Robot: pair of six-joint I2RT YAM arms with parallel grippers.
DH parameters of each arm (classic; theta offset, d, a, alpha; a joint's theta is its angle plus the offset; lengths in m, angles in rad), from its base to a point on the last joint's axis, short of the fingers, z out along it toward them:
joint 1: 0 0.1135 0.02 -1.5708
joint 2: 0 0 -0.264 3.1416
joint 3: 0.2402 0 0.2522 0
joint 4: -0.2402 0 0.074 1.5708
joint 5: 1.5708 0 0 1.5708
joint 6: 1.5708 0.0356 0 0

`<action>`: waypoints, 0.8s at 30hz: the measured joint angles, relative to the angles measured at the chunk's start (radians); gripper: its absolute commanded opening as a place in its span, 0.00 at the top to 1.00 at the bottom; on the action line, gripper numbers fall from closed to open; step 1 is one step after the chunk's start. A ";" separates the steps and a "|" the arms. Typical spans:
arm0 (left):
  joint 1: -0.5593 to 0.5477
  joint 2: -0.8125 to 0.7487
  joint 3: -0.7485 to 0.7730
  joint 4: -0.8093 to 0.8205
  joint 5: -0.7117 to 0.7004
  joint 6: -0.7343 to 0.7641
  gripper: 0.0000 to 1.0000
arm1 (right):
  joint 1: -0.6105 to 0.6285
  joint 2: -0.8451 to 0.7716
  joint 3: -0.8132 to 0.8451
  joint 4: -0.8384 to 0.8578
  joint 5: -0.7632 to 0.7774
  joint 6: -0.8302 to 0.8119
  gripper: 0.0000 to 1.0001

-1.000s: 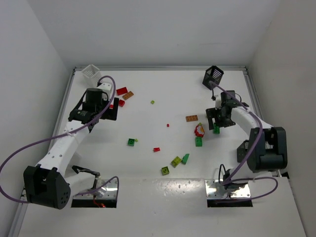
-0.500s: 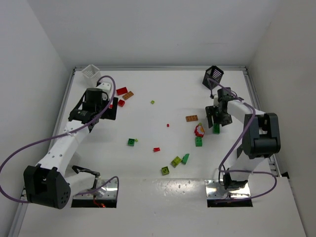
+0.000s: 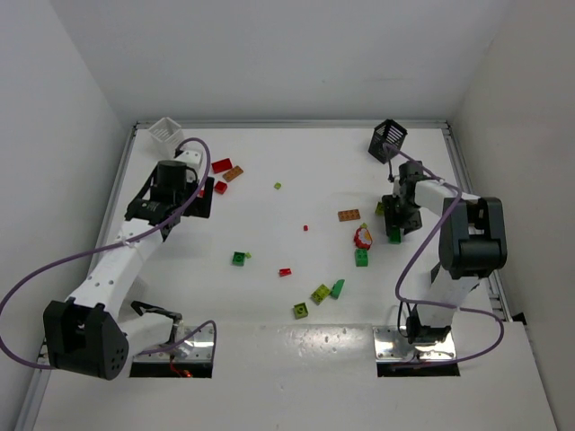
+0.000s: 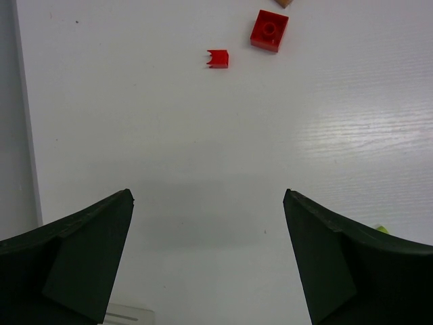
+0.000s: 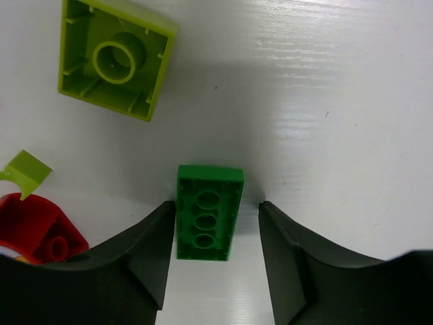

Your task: Sort the legos into containers by color

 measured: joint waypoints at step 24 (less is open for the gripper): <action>0.000 0.029 -0.002 0.010 0.019 -0.015 0.00 | -0.018 -0.296 0.075 -0.133 -0.138 -0.117 1.00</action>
